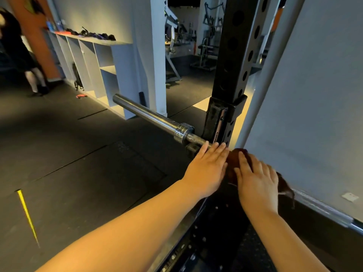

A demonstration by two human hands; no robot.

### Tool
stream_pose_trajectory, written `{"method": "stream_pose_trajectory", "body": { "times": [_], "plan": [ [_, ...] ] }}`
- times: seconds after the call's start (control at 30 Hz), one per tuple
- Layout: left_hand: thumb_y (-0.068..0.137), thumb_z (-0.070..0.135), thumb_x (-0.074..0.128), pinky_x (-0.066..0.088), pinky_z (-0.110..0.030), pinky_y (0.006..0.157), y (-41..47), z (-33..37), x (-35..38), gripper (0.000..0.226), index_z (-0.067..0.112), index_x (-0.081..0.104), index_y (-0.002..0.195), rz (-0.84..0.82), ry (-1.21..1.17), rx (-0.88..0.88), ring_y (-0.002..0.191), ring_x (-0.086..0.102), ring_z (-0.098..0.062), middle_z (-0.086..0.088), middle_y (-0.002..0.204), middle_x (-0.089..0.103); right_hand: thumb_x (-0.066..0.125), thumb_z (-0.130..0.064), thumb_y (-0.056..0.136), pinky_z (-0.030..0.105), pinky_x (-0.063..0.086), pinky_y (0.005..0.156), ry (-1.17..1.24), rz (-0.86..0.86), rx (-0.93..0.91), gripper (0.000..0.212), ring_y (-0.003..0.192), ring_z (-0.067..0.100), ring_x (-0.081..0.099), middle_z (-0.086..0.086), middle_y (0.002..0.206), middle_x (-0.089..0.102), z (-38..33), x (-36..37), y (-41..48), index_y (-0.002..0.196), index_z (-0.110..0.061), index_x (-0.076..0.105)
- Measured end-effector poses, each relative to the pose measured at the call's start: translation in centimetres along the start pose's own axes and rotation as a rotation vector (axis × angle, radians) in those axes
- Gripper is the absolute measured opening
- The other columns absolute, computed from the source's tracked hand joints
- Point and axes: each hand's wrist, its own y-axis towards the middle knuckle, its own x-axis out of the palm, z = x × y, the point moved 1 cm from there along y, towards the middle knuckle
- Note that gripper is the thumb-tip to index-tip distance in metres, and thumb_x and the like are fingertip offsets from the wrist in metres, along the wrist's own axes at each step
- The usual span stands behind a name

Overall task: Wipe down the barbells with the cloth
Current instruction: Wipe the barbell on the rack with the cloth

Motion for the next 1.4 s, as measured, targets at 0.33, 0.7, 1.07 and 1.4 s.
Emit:
{"method": "stream_pose_trajectory", "body": {
  "times": [0.33, 0.7, 1.07, 1.4],
  "plan": [
    [0.110, 0.027, 0.035, 0.004, -0.032, 0.124, -1.6, -6.2, -2.7, 0.049, 0.005, 0.038, 0.154, 0.090, -0.123, -0.111, 0.153, 0.026, -0.025, -0.013, 0.161, 0.036, 0.057, -0.019, 0.102, 0.047, 0.034, 0.117, 0.255, 0.009, -0.075, 0.037, 0.134, 0.032, 0.055, 0.011, 0.145, 0.058, -5.0, -0.3, 2.3, 0.139, -0.013, 0.060],
    [0.111, 0.029, 0.032, 0.029, -0.039, 0.123, -2.2, -10.5, -3.5, 0.046, 0.011, 0.044, 0.152, 0.139, -0.348, -0.193, 0.143, 0.042, -0.020, -0.007, 0.156, 0.046, 0.044, -0.022, 0.109, 0.025, 0.036, 0.111, 0.418, -0.127, -0.114, 0.034, 0.131, 0.018, 0.056, 0.001, 0.143, 0.059, -12.2, -0.9, 7.6, 0.140, -0.021, 0.060],
    [0.111, 0.027, 0.028, 0.035, -0.039, 0.119, -2.6, -13.5, -4.2, 0.039, 0.018, 0.058, 0.135, 0.036, -0.463, -0.357, 0.119, 0.061, -0.014, -0.001, 0.128, 0.065, 0.042, -0.032, 0.109, 0.007, 0.039, 0.076, 0.477, -0.095, 0.030, 0.034, 0.097, 0.011, 0.062, 0.001, 0.122, 0.069, -14.7, -2.8, 10.7, 0.132, -0.022, 0.064],
    [0.111, 0.033, 0.031, 0.057, -0.039, 0.087, -2.2, -14.6, -5.9, 0.034, 0.021, 0.060, 0.125, 0.012, -0.644, -0.481, 0.092, 0.066, -0.012, 0.001, 0.111, 0.064, 0.044, -0.019, 0.108, 0.040, 0.020, 0.125, 0.317, -0.246, -0.193, 0.047, 0.154, 0.025, 0.021, 0.002, 0.166, 0.029, -17.1, 2.0, 11.4, 0.155, -0.023, 0.041]
  ]
}}
